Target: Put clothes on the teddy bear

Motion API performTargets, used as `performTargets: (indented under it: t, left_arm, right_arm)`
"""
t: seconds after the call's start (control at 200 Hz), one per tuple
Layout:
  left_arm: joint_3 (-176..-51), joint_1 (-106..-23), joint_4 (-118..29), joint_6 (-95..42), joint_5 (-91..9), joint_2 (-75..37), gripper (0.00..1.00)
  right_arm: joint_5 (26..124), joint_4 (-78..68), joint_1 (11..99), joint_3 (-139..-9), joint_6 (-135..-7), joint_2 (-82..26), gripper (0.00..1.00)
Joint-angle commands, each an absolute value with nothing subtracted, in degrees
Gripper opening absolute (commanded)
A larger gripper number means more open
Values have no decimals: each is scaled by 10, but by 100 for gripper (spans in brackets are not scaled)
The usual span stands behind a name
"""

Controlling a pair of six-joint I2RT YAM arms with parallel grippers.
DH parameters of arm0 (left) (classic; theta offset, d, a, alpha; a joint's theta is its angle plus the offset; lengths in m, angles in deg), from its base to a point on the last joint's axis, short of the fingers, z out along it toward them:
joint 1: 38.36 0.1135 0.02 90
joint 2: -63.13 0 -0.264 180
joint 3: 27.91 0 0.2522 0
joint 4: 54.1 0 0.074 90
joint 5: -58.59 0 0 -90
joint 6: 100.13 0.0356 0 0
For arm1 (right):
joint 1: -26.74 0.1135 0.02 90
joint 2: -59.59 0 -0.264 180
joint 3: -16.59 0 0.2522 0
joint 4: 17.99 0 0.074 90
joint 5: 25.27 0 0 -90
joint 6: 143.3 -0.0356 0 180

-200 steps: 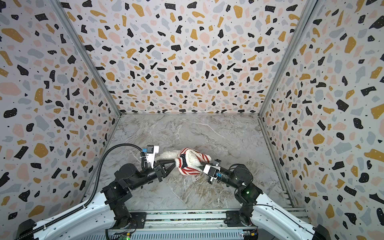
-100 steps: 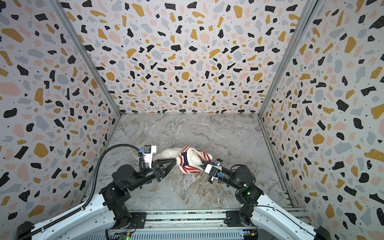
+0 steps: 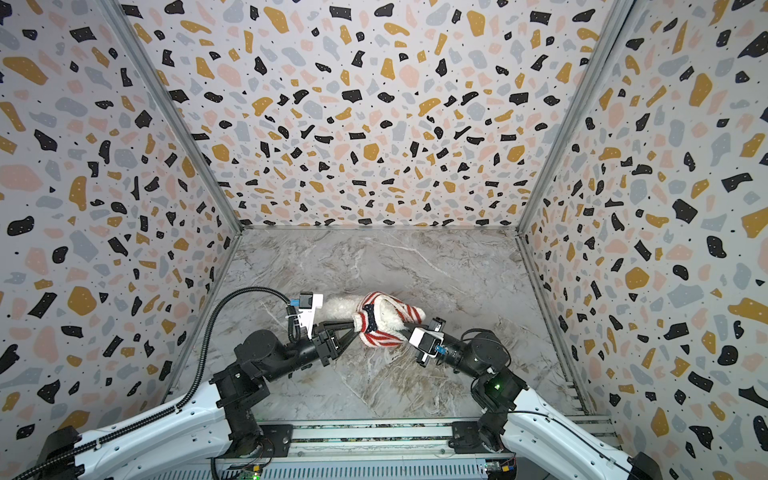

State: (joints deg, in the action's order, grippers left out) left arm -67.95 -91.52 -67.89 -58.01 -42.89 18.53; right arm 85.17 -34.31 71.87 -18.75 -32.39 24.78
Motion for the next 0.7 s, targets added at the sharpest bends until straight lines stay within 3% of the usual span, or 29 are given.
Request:
performTargets:
  t: [0.0,0.205,0.491,0.691]
  left_arm:
    - [-677,-918,-716,-579,-425,197,22]
    - [-681,-917,-634,-571,-344,221,0]
    - [-665,-894,-529,-604,-202,281,0]
    - [-645,-863,-504,-638,-190,290,0]
  right_arm:
    - [843,-380,720,-195,-326,258,0]
    - [844,-374,723,-196,-322,265,0]
    - [851,-337,753,-208,-283,275,0]
    - [840,-327,802,-218,-248,273,0]
